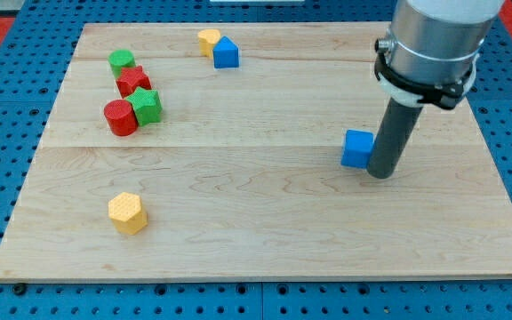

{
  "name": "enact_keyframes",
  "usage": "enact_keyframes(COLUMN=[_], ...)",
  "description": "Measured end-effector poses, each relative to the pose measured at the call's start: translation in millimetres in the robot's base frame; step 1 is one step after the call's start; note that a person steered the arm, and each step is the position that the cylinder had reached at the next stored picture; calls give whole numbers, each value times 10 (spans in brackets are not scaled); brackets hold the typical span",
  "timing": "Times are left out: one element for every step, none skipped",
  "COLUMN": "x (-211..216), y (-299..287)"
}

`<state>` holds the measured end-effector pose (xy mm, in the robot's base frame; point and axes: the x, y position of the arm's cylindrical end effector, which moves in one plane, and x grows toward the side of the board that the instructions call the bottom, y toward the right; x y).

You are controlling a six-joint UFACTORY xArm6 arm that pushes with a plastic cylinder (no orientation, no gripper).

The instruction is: Push blue cube below blue triangle

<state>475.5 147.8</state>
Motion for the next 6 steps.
enact_keyframes(x=[-749, -1298, -1154, -841, -470, -707], y=[-428, -820, -1331, -698, -1541, -1868])
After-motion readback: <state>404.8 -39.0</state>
